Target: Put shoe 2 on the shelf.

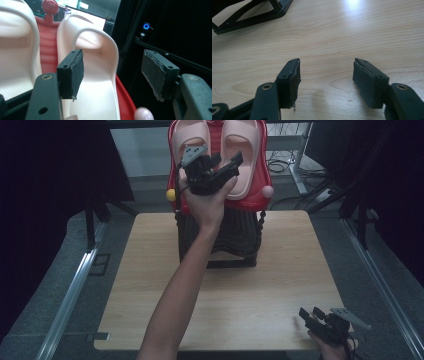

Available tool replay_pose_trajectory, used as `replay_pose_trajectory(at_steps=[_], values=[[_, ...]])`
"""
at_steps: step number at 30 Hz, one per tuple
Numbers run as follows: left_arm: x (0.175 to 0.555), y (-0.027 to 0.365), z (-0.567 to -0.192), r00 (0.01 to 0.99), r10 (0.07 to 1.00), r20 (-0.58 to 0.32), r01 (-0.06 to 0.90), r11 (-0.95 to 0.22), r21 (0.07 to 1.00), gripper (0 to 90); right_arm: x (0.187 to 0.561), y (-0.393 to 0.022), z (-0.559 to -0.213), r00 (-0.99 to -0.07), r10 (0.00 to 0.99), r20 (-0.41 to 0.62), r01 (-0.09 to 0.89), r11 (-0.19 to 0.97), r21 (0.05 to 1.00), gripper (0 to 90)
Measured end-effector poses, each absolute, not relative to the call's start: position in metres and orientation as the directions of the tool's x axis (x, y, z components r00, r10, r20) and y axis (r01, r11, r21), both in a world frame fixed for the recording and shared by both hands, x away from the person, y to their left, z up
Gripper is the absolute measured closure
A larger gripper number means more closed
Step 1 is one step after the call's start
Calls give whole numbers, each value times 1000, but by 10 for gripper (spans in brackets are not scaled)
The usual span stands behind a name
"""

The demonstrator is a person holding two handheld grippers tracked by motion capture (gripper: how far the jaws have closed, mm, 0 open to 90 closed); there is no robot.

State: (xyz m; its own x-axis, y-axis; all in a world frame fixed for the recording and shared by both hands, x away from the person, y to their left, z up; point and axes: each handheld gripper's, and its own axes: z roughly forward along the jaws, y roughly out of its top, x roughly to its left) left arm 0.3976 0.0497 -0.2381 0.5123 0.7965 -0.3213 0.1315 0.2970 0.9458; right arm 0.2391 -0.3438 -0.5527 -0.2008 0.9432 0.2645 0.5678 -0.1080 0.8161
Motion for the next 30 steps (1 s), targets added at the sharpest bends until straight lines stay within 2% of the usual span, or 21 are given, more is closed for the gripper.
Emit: replay_pose_trajectory(at_steps=[15,26,30], values=[[338,85,-306,625,729,-278,152,236,960,332,240,-342,-553,-205,944,258,571,-99,815,386],[300,123,-360,626,731,-271,203,183,962,316,242,-337,-554,-215,944,250,577,-84,813,382],[295,130,-370,623,738,-259,216,156,964,314,244,-337,-554,-212,945,247,574,-84,814,381]])
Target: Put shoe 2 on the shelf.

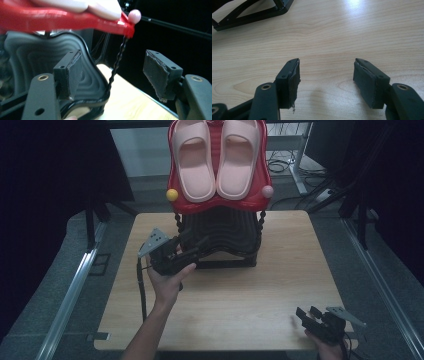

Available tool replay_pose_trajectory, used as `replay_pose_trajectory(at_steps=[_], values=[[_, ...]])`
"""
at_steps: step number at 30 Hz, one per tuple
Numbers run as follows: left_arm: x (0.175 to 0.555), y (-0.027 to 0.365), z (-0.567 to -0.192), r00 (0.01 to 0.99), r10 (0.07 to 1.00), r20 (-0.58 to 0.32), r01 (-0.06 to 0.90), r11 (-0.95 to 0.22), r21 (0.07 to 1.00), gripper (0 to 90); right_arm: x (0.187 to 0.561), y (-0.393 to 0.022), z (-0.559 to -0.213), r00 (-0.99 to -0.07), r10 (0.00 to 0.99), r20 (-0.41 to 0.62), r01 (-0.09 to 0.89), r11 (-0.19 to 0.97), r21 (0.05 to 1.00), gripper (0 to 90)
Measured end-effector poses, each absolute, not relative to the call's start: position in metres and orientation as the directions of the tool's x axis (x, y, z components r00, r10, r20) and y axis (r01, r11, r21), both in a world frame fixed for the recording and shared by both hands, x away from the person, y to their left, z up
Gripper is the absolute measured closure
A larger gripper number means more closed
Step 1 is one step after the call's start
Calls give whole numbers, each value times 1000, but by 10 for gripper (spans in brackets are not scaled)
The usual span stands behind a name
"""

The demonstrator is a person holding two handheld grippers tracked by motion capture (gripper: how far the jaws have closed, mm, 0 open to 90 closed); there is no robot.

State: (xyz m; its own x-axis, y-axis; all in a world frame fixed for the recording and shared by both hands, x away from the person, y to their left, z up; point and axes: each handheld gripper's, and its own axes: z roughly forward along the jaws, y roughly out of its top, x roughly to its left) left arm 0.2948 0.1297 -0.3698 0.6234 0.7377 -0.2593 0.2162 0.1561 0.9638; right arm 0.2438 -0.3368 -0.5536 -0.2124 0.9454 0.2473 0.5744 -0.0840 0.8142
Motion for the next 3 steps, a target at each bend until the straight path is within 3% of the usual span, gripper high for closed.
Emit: replay_pose_trajectory(at_steps=[3], values=[[294,134,-373,621,740,-258,225,148,963,314,245,-337,-552,-210,945,249,574,-87,814,379]])
